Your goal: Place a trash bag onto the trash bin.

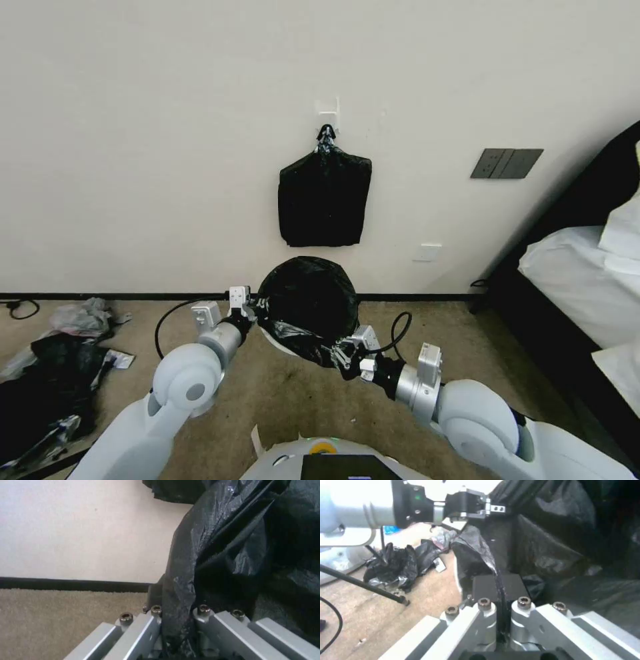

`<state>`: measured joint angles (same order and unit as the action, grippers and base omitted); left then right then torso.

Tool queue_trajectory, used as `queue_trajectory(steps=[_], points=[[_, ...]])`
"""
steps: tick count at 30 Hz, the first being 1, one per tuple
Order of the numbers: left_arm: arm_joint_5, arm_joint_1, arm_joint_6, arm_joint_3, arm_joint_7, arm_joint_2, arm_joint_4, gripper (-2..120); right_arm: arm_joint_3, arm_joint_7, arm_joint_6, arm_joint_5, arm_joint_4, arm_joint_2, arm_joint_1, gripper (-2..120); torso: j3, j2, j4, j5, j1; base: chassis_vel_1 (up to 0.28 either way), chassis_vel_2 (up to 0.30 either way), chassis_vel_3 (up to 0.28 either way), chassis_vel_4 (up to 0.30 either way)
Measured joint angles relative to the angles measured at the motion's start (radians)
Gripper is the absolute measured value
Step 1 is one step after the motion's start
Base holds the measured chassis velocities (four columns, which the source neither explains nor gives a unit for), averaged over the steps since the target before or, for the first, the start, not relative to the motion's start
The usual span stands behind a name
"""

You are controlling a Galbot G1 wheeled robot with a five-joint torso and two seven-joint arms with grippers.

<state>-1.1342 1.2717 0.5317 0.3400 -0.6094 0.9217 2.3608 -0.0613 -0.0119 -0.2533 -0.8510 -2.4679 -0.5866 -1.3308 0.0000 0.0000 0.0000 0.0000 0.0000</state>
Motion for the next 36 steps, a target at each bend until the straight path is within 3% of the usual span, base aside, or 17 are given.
queue_trajectory(steps=[9,12,19,24,27,36], points=[[-0.143,-0.058,0.011,0.001,-0.095,0.028,-0.006,1,0.058,0.096,0.122,0.273,0.035,-0.007,-0.036,0,0.0,0.0,-0.0001,-0.0002,0.0,0.0,0.0,0.0,0.0],[-0.179,-0.067,0.014,0.008,-0.114,0.03,-0.007,1,0.106,0.126,0.174,0.39,0.108,-0.048,-0.025,0,0.0,0.0,0.0001,0.0001,0.0,0.0,0.0,0.0,0.0],[-0.228,-0.072,0.014,0.023,-0.134,0.026,-0.007,1,0.158,0.13,0.224,0.524,0.203,-0.134,-0.021,0,0.0,0.0,0.0,0.0,0.0,0.0,0.0,0.0,0.0],[-0.238,-0.071,0.014,0.023,-0.142,0.035,-0.005,1,0.166,0.117,0.248,0.569,0.251,-0.182,-0.022,0,0.0,0.0,0.0001,0.0001,0.0,0.0,0.0,0.0,0.0],[-0.255,-0.063,0.014,0.024,-0.155,0.054,0.001,1,0.168,0.081,0.274,0.592,0.317,-0.254,-0.03,0,0.0,0.0,0.0,0.0,0.0,0.0,0.0,0.0,0.0],[-0.27,-0.035,0.016,0.033,-0.164,0.064,0.026,1,0.166,0.031,0.3,0.572,0.434,-0.349,-0.034,0,0.0,0.0,0.0,0.0,0.0,0.0,0.0,0.0,0.0]])
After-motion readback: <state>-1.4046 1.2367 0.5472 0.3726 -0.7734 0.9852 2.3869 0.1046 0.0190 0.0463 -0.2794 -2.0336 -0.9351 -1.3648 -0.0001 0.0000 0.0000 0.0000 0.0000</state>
